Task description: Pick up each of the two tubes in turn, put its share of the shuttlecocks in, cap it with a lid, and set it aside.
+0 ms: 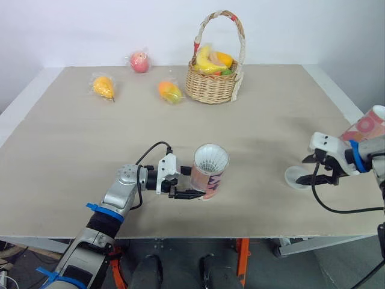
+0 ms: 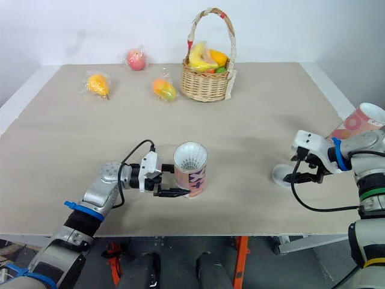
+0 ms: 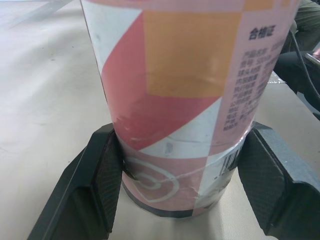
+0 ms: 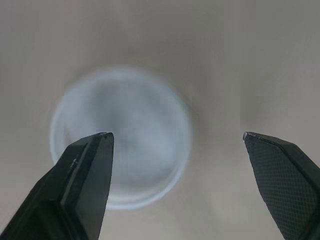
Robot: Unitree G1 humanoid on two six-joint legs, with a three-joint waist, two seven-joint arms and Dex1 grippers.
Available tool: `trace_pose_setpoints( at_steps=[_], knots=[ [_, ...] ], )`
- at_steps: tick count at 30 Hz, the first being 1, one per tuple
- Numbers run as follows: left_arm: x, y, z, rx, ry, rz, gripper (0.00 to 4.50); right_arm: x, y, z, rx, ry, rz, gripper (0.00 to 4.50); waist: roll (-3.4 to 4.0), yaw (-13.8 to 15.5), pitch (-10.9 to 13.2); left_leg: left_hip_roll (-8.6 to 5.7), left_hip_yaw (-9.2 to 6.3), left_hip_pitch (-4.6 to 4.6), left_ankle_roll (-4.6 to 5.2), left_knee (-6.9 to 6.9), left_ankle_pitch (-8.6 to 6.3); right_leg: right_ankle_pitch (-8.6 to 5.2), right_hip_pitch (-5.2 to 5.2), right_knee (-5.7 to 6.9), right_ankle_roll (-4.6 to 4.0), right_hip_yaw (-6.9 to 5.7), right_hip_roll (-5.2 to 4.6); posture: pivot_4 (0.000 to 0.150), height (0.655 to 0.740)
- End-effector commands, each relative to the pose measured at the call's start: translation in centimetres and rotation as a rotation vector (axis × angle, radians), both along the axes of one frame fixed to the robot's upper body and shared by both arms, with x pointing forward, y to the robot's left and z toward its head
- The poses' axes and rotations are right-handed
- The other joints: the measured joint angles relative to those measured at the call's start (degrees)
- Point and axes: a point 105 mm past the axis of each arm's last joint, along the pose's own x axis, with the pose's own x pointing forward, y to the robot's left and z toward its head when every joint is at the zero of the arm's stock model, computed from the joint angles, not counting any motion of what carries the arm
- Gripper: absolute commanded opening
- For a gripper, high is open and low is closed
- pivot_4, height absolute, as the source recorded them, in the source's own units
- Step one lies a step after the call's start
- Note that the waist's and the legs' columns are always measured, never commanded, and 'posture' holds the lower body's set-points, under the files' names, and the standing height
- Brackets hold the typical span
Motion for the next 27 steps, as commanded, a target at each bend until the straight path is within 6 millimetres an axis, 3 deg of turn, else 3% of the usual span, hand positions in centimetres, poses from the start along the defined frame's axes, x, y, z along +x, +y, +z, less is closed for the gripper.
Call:
trace_pose_setpoints(
  at_steps=[1, 2, 3, 7, 11, 14, 15, 20, 24, 27],
  knots=[
    [0.5, 0.1, -0.2, 0.017, -0.017, 0.033, 3.17, -0.5, 0.1, -0.4, -0.017, 0.046, 0.04, 2.58, -0.01, -0.06, 0.0, 0.0, 0.0, 0.04, 0.0, 0.0, 0.0, 0.0, 0.03, 0.0, 0.01, 0.01, 0.0, 0.15, 0.74],
    [0.5, 0.0, -0.2, 0.016, -0.019, 0.036, 3.17, -0.6, 0.2, -0.7, -0.021, 0.057, 0.053, 2.25, -0.01, -0.1, 0.0, 0.0, 0.02, 0.09, 0.0, 0.0, 0.0, 0.01, 0.07, 0.0, 0.02, 0.02, 0.0, 0.15, 0.74],
    [0.6, 0.0, -0.2, 0.014, -0.022, 0.041, 3.17, -0.8, 0.3, -0.9, -0.03, 0.071, 0.07, 1.52, -0.02, -0.1, 0.0, 0.0, 0.07, 0.22, 0.0, 0.0, 0.0, 0.02, 0.18, 0.0, 0.04, 0.07, 0.0, 0.15, 0.74],
    [0.7, -0.4, 0.0, -0.004, -0.018, 0.048, 3.17, -0.8, 1.2, -0.6, -0.027, 0.064, 0.13, 0.03, -0.07, -0.14, -0.01, 0.0, 0.07, 0.62, -0.02, 0.0, -0.02, -0.18, 0.59, -0.02, -0.25, 0.11, 0.0, 0.15, 0.74],
    [0.8, -0.7, 0.0, -0.009, -0.007, 0.042, 3.17, 0.0, 3.3, 1.9, -0.026, -0.02, 0.234, 0.03, -0.07, -0.21, -0.01, -0.01, 0.16, 0.62, -0.02, 0.01, -0.02, -0.16, 0.56, -0.02, -0.22, 0.23, 0.01, 0.15, 0.74],
    [0.8, -0.7, -0.2, 0.005, 0.007, 0.033, 3.17, 0.0, 6.7, 5.2, -0.002, -0.115, 0.386, 0.03, -0.05, -0.36, 0.0, -0.01, 0.3, 0.61, -0.02, -0.03, -0.02, -0.14, 0.49, -0.02, -0.18, 0.37, 0.02, 0.15, 0.74],
    [0.7, -0.7, -0.3, 0.013, 0.013, 0.028, 3.17, -0.2, 8.7, 6.9, 0.02, -0.17, 0.464, 0.03, -0.04, -0.42, 0.0, -0.01, 0.3, 0.61, -0.02, -0.03, -0.02, -0.14, 0.49, -0.02, -0.17, 0.37, 0.03, 0.15, 0.74],
    [0.8, -0.6, -0.6, 0.038, 0.03, 0.017, 3.17, -3.3, 16.7, 12.6, 0.061, -0.345, 0.814, 0.03, 0.0, -0.41, 0.0, 0.04, 0.27, 0.57, -0.09, -0.18, -0.08, -0.1, 0.37, 0.0, 0.03, 0.33, 0.07, 0.15, 0.74],
    [0.9, -0.5, -0.6, 0.055, 0.031, 0.008, 3.17, -3.9, 20.7, 15.5, 0.041, -0.455, 0.981, 0.03, -0.22, -0.3, -0.05, 0.08, 0.32, 0.42, -0.23, -0.18, -0.21, -0.24, 0.22, -0.02, -0.05, 0.31, 0.06, 0.15, 0.74],
    [1.0, -0.4, -0.5, 0.062, 0.03, 0.004, 3.17, -3.9, 22.9, 16.6, 0.035, -0.485, 1.073, 0.03, -0.22, -0.32, -0.05, 0.1, 0.45, 0.4, -0.23, -0.17, -0.22, -0.24, 0.09, 0.0, -0.12, 0.4, 0.05, 0.15, 0.74]
  ],
)
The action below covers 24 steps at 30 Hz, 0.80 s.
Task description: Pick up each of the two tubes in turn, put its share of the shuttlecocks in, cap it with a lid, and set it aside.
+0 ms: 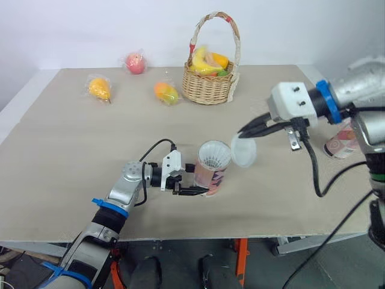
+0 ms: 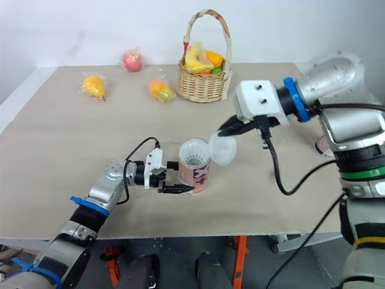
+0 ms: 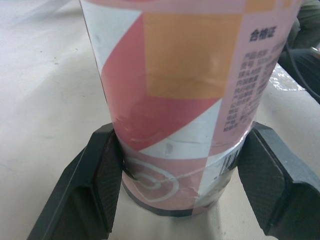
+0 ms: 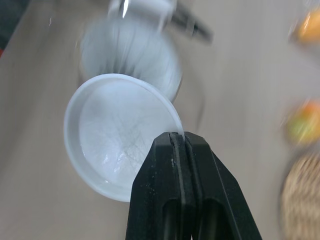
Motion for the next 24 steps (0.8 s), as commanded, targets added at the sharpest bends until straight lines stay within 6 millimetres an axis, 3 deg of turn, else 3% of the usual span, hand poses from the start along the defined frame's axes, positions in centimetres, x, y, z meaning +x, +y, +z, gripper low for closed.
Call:
trace_pose_setpoints(
  at_steps=[1, 6, 11, 18, 24],
  knots=[
    [0.1, 0.4, -0.7, 0.045, 0.021, 0.001, 3.17, -0.7, 2.4, 1.7, -0.041, -0.052, 0.135, 0.03, 0.0, 0.04, 0.0, 0.02, -0.06, -0.04, 0.0, 0.0, 0.0, 0.0, -0.02, 0.01, 0.0, -0.07, 0.02, 0.15, 0.74],
    [0.1, 0.6, -0.7, 0.047, 0.022, 0.004, 3.17, 0.2, 3.7, 0.9, -0.115, -0.071, 0.179, 0.03, -0.04, 0.07, -0.02, 0.07, -0.04, -0.11, 0.02, -0.01, -0.01, -0.02, -0.1, 0.03, -0.08, -0.09, 0.04, 0.15, 0.74],
    [0.0, 0.9, -0.7, 0.05, 0.025, 0.011, 3.17, 0.1, 3.7, -0.5, -0.204, -0.062, 0.222, 0.03, -0.04, 0.13, -0.02, 0.07, -0.02, -0.26, 0.08, -0.01, -0.05, -0.01, -0.25, 0.03, -0.03, -0.07, 0.04, 0.15, 0.74],
    [0.1, 1.1, -0.8, 0.056, 0.03, 0.015, 3.17, -0.3, 4.0, -0.9, -0.257, -0.034, 0.265, 0.03, -0.04, 0.1, -0.02, 0.08, -0.02, -0.3, 0.12, -0.01, -0.07, -0.03, -0.31, 0.05, -0.07, -0.08, 0.04, 0.15, 0.74],
    [0.1, 1.1, -0.8, 0.058, 0.033, 0.014, 3.17, 0.2, 4.9, 2.8, -0.139, -0.043, 0.248, 0.03, -0.04, 0.1, -0.02, 0.14, 0.0, -0.32, 0.14, 0.0, -0.08, 0.0, -0.37, 0.07, -0.13, -0.12, 0.06, 0.15, 0.74]
  ],
)
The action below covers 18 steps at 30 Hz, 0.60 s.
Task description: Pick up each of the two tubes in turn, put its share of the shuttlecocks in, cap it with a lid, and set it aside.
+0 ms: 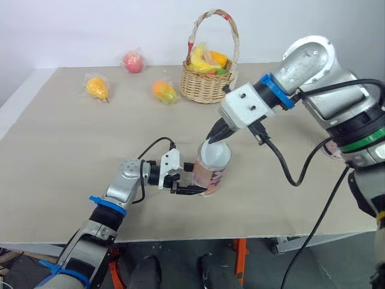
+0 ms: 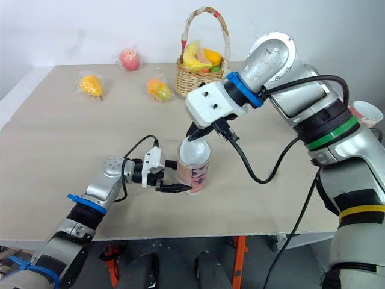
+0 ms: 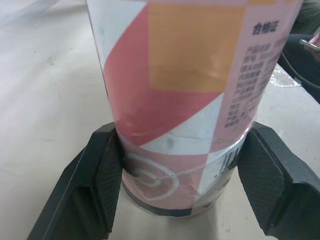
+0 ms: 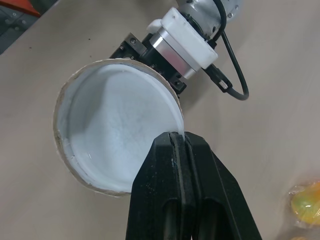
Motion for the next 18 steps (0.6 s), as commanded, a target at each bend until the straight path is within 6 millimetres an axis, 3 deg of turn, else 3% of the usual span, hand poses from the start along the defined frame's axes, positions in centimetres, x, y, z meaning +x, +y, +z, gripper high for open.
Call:
trace_pose_setpoints(
  at_steps=[1, 5, 8, 13, 18],
  knots=[
    [0.1, 0.7, -1.1, 0.041, 0.033, 0.023, 3.17, -1.0, 0.0, 3.9, 0.071, -0.022, 0.033, 0.03, 0.01, 0.01, 0.0, 0.0, 0.0, 0.0, 0.0, 0.0, 0.0, 0.0, 0.0, 0.0, 0.0, 0.0, 0.0, 0.15, 0.74],
    [0.1, 0.9, -1.2, 0.041, 0.036, 0.029, 3.17, -2.7, -0.1, 6.1, 0.136, 0.001, 0.077, 0.03, -0.01, 0.04, 0.0, 0.0, -0.01, -0.05, 0.03, -0.01, -0.03, -0.03, -0.03, 0.0, -0.05, 0.0, -0.01, 0.15, 0.74],
    [0.0, 0.9, -1.3, 0.041, 0.038, 0.032, 3.17, -3.5, -0.1, 6.5, 0.142, 0.025, 0.1, 0.03, -0.01, -0.01, -0.01, 0.0, 0.0, -0.03, 0.11, -0.02, -0.09, -0.07, -0.03, 0.0, -0.08, 0.01, -0.01, 0.15, 0.74],
    [0.1, 0.9, -1.2, 0.036, 0.039, 0.036, 3.17, -3.4, -0.2, 4.1, 0.049, 0.049, 0.102, 0.03, -0.01, -0.05, -0.01, 0.05, 0.01, 0.0, 0.12, -0.01, -0.09, -0.06, -0.03, 0.0, -0.09, 0.0, 0.02, 0.15, 0.74],
    [0.1, 0.9, -1.2, 0.032, 0.041, 0.038, 3.17, -1.9, 0.0, 2.5, -0.003, 0.036, 0.077, 0.03, -0.01, -0.06, -0.01, 0.07, 0.06, 0.0, 0.12, 0.03, -0.09, -0.04, -0.04, 0.0, -0.11, 0.0, 0.01, 0.15, 0.74]
  ],
)
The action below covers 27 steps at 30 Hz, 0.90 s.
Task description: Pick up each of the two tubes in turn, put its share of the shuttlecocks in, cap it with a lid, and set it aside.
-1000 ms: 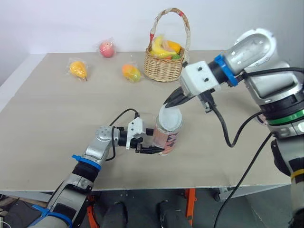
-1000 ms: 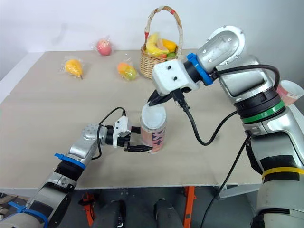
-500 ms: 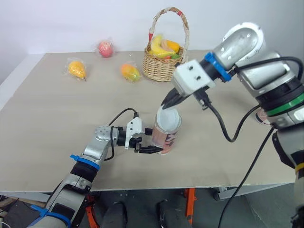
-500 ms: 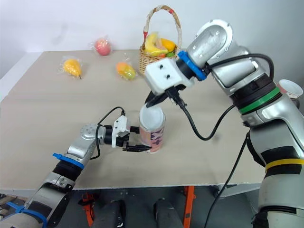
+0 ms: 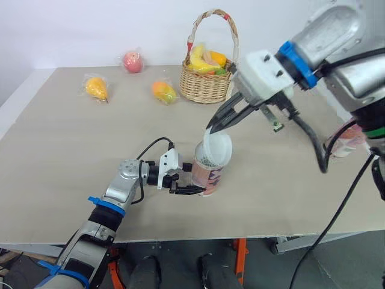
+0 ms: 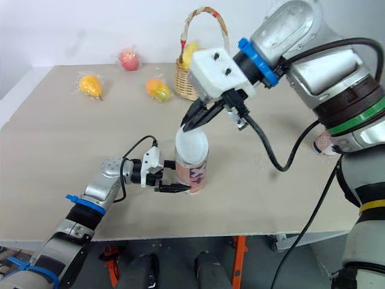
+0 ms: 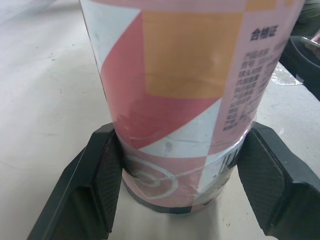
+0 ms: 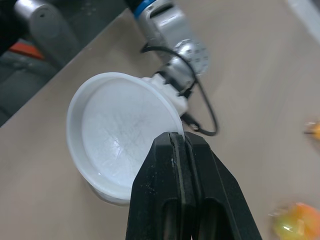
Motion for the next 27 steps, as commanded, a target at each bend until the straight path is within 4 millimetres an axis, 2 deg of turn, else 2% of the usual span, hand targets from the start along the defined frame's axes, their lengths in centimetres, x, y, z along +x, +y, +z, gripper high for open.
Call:
trace_pose_setpoints(
  at_steps=[1, 8, 19, 27],
  knots=[
    [0.0, 0.7, -1.1, 0.032, 0.039, 0.032, 3.17, 0.7, -0.2, -0.5, -0.054, -0.03, 0.009, 0.03, 0.0, 0.02, 0.0, 0.0, -0.01, -0.01, 0.0, 0.0, 0.0, 0.01, 0.0, 0.0, 0.01, -0.01, 0.0, 0.15, 0.74],
    [-0.1, 1.0, -1.2, 0.033, 0.044, 0.045, 3.17, 1.3, -0.5, -1.6, -0.095, -0.04, -0.002, 0.03, 0.0, 0.04, 0.0, 0.01, -0.03, -0.03, 0.05, -0.02, -0.03, -0.02, -0.02, 0.0, -0.03, -0.06, 0.01, 0.15, 0.74],
    [0.1, 1.2, -1.1, 0.033, 0.045, 0.054, 3.17, 1.0, -0.4, -3.4, -0.146, -0.002, 0.022, 0.03, -0.01, 0.05, 0.0, 0.02, -0.05, -0.04, 0.05, -0.02, -0.04, -0.03, -0.02, 0.01, -0.03, -0.09, 0.01, 0.15, 0.74],
    [0.1, 1.3, -1.1, 0.033, 0.047, 0.062, 3.17, 1.7, -0.3, -4.5, -0.194, -0.057, 0.046, 0.03, -0.04, 0.05, -0.02, 0.02, -0.05, -0.03, 0.05, -0.01, -0.03, -0.02, -0.01, 0.01, -0.03, -0.1, 0.02, 0.15, 0.74]
  ],
)
